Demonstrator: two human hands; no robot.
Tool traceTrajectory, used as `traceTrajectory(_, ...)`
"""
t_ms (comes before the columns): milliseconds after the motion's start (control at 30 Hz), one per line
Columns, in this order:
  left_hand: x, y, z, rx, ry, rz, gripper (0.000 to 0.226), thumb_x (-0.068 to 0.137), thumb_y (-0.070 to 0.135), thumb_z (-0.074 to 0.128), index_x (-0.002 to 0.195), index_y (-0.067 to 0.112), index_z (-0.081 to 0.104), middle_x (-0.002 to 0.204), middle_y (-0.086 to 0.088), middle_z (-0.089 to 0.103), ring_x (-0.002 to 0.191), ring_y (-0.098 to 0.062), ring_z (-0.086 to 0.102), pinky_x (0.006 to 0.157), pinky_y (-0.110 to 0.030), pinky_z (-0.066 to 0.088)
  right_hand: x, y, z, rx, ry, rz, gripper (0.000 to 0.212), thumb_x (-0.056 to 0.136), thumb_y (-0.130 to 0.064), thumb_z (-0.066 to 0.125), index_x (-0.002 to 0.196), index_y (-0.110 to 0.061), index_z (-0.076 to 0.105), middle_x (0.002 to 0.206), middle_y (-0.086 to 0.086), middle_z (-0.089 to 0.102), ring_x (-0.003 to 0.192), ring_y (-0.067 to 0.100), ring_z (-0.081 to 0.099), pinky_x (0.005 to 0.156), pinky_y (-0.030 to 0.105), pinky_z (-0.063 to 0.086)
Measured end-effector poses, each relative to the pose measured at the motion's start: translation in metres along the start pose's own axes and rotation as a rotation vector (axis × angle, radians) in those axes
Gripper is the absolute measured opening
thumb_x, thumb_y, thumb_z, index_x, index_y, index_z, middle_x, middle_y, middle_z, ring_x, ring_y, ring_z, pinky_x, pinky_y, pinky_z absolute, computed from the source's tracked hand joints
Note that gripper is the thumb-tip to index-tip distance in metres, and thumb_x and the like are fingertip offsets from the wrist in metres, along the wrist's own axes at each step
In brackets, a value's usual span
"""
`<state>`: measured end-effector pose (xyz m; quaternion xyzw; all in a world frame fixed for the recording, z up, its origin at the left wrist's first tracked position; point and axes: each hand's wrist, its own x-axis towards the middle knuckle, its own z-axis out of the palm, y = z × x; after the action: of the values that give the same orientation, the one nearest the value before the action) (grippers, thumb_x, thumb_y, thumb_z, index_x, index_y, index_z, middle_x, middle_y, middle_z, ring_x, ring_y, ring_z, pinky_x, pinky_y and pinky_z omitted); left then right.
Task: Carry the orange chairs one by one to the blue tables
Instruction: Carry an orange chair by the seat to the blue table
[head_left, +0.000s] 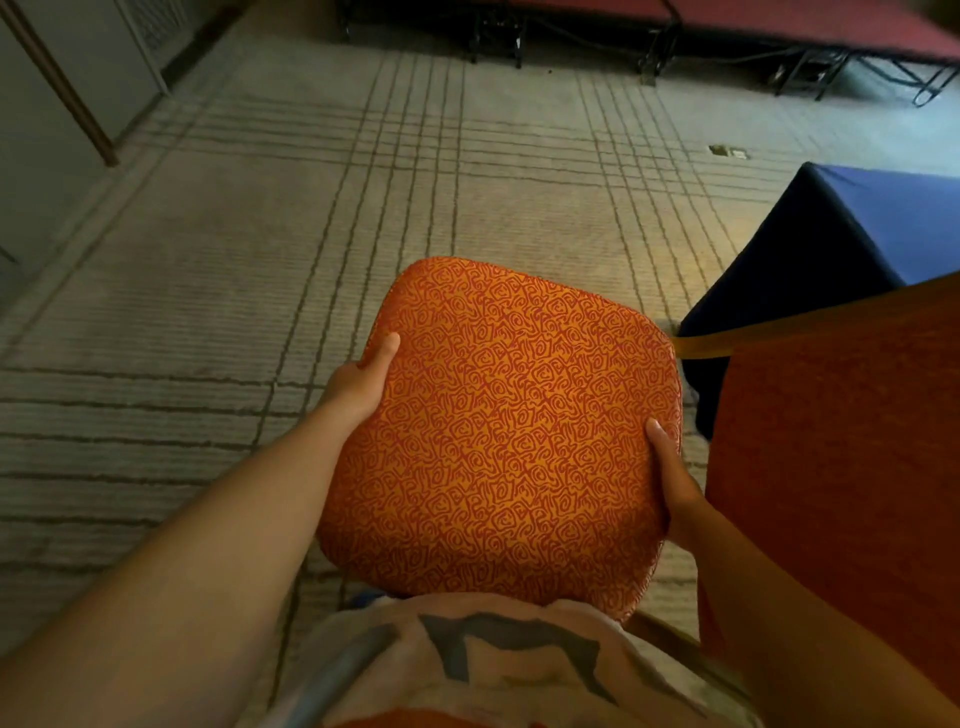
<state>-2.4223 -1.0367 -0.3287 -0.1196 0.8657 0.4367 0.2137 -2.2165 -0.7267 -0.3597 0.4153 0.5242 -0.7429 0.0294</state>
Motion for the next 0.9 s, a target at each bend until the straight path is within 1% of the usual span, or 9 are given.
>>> traceTrajectory(33, 0.012, 0.008, 0.0, -0.001, -0.001, -0.003, 0.086, 0.086, 0.074, 0.036, 0.128, 0.003, 0.059, 0.131, -0.025, 0.057, 0.122, -0.036, 0.053, 0.098, -0.035, 0.041, 0.01, -0.008, 0.004, -0.002, 0.004, 0.013, 0.097, 0.058, -0.079, 0.065, 0.137, -0.026, 0.05, 0.124, 0.009, 0.065, 0.112, 0.034, 0.06, 0.09, 0.05, 0.049)
traceTrajectory(133, 0.049, 0.027, 0.0, 0.002, -0.009, -0.003, 0.087, 0.084, 0.075, 0.036, 0.125, 0.003, 0.06, 0.128, -0.025, 0.059, 0.119, -0.036, 0.055, 0.095, -0.035, 0.042, 0.039, -0.025, 0.016, -0.034, 0.061, 0.038, 0.119, 0.035, -0.085, 0.073, 0.137, -0.027, 0.052, 0.127, 0.01, 0.064, 0.113, 0.035, 0.061, 0.098, 0.056, 0.046)
traceTrajectory(200, 0.073, 0.039, 0.002, 0.01, -0.018, -0.014, 0.087, 0.084, 0.076, 0.038, 0.123, 0.003, 0.062, 0.125, -0.025, 0.06, 0.117, -0.036, 0.057, 0.094, -0.035, 0.043, 0.059, -0.034, 0.023, -0.033, 0.094, 0.058, 0.123, 0.031, -0.085, 0.074, 0.137, -0.027, 0.052, 0.127, 0.01, 0.064, 0.113, 0.034, 0.061, 0.102, 0.057, 0.044)
traceTrajectory(333, 0.134, 0.07, 0.009, 0.046, -0.066, -0.016, 0.09, 0.083, 0.078, 0.036, 0.124, 0.002, 0.061, 0.126, -0.025, 0.06, 0.118, -0.036, 0.057, 0.094, -0.035, 0.043, 0.104, -0.059, 0.04, -0.026, 0.156, 0.095, 0.125, 0.032, -0.086, 0.073, 0.139, -0.026, 0.05, 0.128, 0.009, 0.063, 0.114, 0.033, 0.06, 0.103, 0.056, 0.044)
traceTrajectory(567, 0.268, 0.154, 0.011, 0.082, -0.127, -0.001, 0.092, 0.081, 0.079, 0.038, 0.124, 0.002, 0.061, 0.126, -0.025, 0.059, 0.117, -0.036, 0.057, 0.096, -0.037, 0.044, 0.21, -0.108, 0.079, 0.079, 0.234, 0.117, 0.112, 0.043, -0.087, 0.07, 0.138, -0.03, 0.052, 0.128, 0.007, 0.064, 0.114, 0.033, 0.061, 0.103, 0.056, 0.044)
traceTrajectory(700, 0.341, 0.226, -0.001, 0.104, -0.126, 0.113, 0.083, 0.086, 0.072, 0.038, 0.123, 0.002, 0.062, 0.128, -0.026, 0.058, 0.12, -0.036, 0.055, 0.095, -0.035, 0.042, 0.253, -0.169, 0.132, 0.142, 0.289, 0.058, 0.111, 0.037, -0.087, 0.072, 0.13, -0.028, 0.058, 0.124, 0.006, 0.066, 0.112, 0.03, 0.062, 0.103, 0.054, 0.045)
traceTrajectory(800, 0.388, 0.278, -0.007, 0.13, -0.107, 0.189, 0.082, 0.088, 0.071, 0.036, 0.124, 0.002, 0.061, 0.128, -0.027, 0.057, 0.122, -0.038, 0.053, 0.096, -0.036, 0.042, 0.287, -0.217, 0.156, 0.185, 0.328, 0.0, 0.114, 0.029, -0.086, 0.073, 0.125, -0.026, 0.06, 0.121, 0.005, 0.067, 0.108, 0.029, 0.064, 0.1, 0.051, 0.047)
traceTrajectory(867, 0.412, 0.308, -0.008, 0.149, -0.109, 0.21, 0.084, 0.088, 0.072, 0.035, 0.124, 0.002, 0.061, 0.128, -0.027, 0.057, 0.121, -0.038, 0.053, 0.095, -0.036, 0.042, 0.302, -0.248, 0.17, 0.183, 0.368, -0.055, 0.107, 0.026, -0.086, 0.073, 0.117, -0.031, 0.06, 0.117, 0.003, 0.066, 0.105, 0.026, 0.063, 0.097, 0.046, 0.049)
traceTrajectory(900, 0.424, 0.322, -0.007, 0.153, -0.116, 0.215, 0.084, 0.089, 0.072, 0.034, 0.125, 0.001, 0.06, 0.129, -0.027, 0.057, 0.121, -0.038, 0.053, 0.095, -0.036, 0.042, 0.31, -0.263, 0.175, 0.186, 0.376, -0.072, 0.101, 0.032, -0.085, 0.072, 0.117, -0.033, 0.057, 0.115, 0.002, 0.065, 0.103, 0.024, 0.063, 0.095, 0.044, 0.049)
